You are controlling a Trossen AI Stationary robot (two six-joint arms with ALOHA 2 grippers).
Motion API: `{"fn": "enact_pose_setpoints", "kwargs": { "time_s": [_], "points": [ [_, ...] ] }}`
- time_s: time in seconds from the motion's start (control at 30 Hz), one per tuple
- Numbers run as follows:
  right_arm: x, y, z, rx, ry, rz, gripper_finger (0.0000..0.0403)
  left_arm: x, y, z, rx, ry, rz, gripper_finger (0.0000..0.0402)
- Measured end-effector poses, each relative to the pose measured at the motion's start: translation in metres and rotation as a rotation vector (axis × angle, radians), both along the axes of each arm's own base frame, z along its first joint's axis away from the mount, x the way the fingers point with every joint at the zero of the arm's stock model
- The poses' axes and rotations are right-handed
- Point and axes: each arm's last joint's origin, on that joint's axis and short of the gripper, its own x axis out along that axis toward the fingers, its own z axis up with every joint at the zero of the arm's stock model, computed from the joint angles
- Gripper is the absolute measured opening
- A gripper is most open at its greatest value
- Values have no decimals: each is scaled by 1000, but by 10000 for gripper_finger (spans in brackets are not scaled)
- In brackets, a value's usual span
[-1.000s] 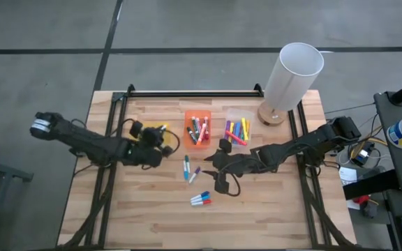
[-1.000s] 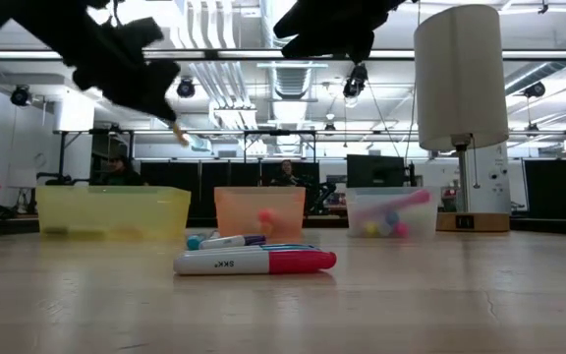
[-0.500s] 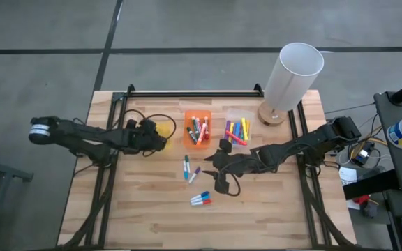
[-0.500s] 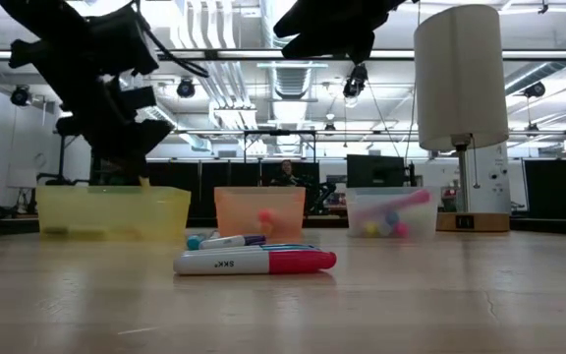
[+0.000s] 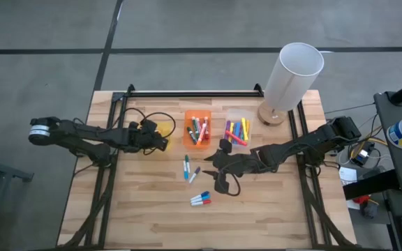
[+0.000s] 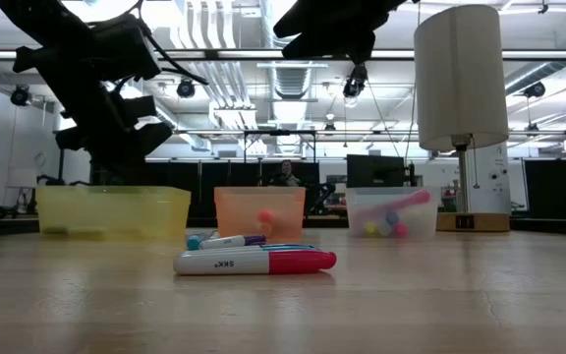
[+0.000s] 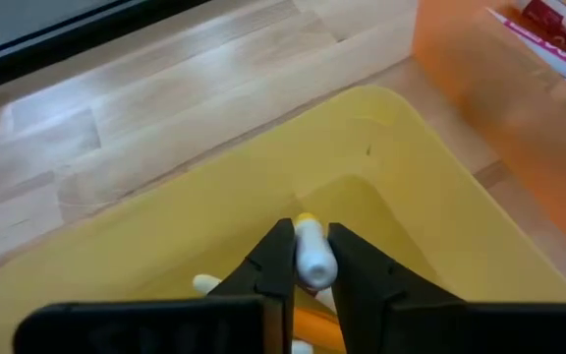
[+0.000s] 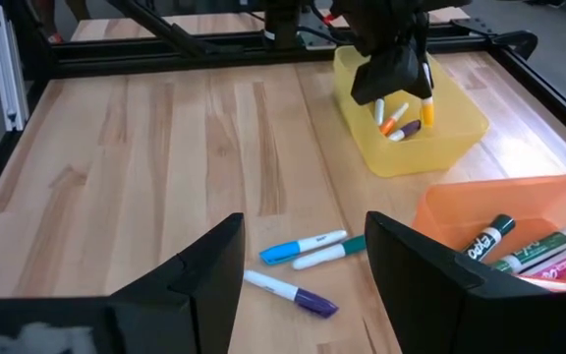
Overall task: Pick & Place Markers
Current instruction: Put the small yellow marker into the transparent yellow bin, then put the small blue marker into the yellow bin
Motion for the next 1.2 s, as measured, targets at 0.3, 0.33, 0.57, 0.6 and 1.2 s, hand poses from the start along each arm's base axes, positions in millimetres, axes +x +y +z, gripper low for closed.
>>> {"fn": "enact_pose_setpoints", "kwargs": {
  "time_s": [0.3,0.33,0.57,0.6,1.2],
  "points": [
    [-1,0,-2,5,4,-4,203,0,0,0,4,-6,3,127],
    [-1,0,-3,8,7,-5,203,1,0,2,10,-7,2,130],
    [3,2,-24,60,69,9,203,15,-3,18,72,-76,-75,133],
    [5,3,-29,70,87,32,203,17,-5,20,82,-95,-98,133],
    [25,31,-108,95,269,213,203,40,-60,72,185,-417,-498,133]
  ]
}}
